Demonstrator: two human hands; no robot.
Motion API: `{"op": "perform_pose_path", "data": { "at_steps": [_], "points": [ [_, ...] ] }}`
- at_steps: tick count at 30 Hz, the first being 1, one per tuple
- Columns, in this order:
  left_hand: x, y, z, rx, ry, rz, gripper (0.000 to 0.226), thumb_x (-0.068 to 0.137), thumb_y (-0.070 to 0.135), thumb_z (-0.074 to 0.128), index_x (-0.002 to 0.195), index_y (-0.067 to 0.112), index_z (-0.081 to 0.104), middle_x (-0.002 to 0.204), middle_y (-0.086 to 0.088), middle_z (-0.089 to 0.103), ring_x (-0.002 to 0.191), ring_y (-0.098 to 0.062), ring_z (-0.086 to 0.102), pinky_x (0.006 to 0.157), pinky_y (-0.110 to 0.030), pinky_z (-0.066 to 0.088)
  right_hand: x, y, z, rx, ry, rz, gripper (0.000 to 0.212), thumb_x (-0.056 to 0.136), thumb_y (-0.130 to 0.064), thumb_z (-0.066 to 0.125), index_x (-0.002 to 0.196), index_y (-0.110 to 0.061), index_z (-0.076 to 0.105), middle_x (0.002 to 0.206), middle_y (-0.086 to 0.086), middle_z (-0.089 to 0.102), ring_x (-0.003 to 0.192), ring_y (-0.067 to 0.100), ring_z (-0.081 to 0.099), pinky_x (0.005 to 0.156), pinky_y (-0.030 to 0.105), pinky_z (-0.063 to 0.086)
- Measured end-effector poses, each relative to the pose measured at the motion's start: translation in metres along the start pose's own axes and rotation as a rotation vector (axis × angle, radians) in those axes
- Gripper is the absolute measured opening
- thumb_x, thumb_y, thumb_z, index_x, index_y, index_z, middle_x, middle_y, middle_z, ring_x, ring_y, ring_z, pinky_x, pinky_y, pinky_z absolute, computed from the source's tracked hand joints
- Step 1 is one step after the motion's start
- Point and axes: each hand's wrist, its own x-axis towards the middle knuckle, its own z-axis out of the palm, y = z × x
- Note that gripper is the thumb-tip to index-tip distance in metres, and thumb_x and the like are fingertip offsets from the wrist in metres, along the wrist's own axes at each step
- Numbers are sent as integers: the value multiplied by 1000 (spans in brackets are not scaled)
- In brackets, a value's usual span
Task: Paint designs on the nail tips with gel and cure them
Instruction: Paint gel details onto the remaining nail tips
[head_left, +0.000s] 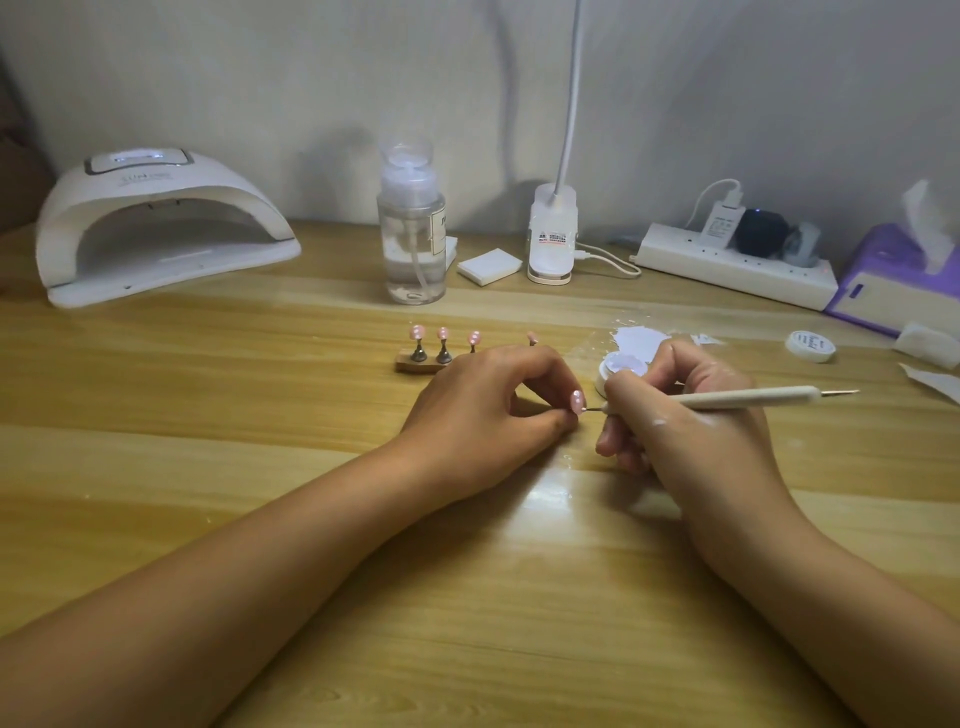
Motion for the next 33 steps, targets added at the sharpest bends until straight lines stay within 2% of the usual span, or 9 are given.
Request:
{"op": "perform_pose_path", "data": {
  "at_steps": [19,23,33],
  "points": [
    [0,0,0,0,8,10,16,83,14,73,82,30,68,88,14,73,55,20,48,56,-5,31,1,2,1,2,-35,-18,22,66,-20,64,56,-22,45,53,14,64,39,18,50,40,21,39],
    [0,0,0,2,6,8,17,83,14,73,81,30,67,88,14,73,55,20,48,56,-6,31,2,3,0,1,-13,-30,25,72,-15,64,56,-22,45,53,13,64,39,17,49,40,21,39],
    [0,0,0,3,6,12,14,83,14,73,84,27,69,88,13,73,55,20,47,57,-7,29,2,2,1,12,-13,-16,22,68,-20,63,56,-21,45,52,14,64,40,18,49,40,22,39]
  ]
}}
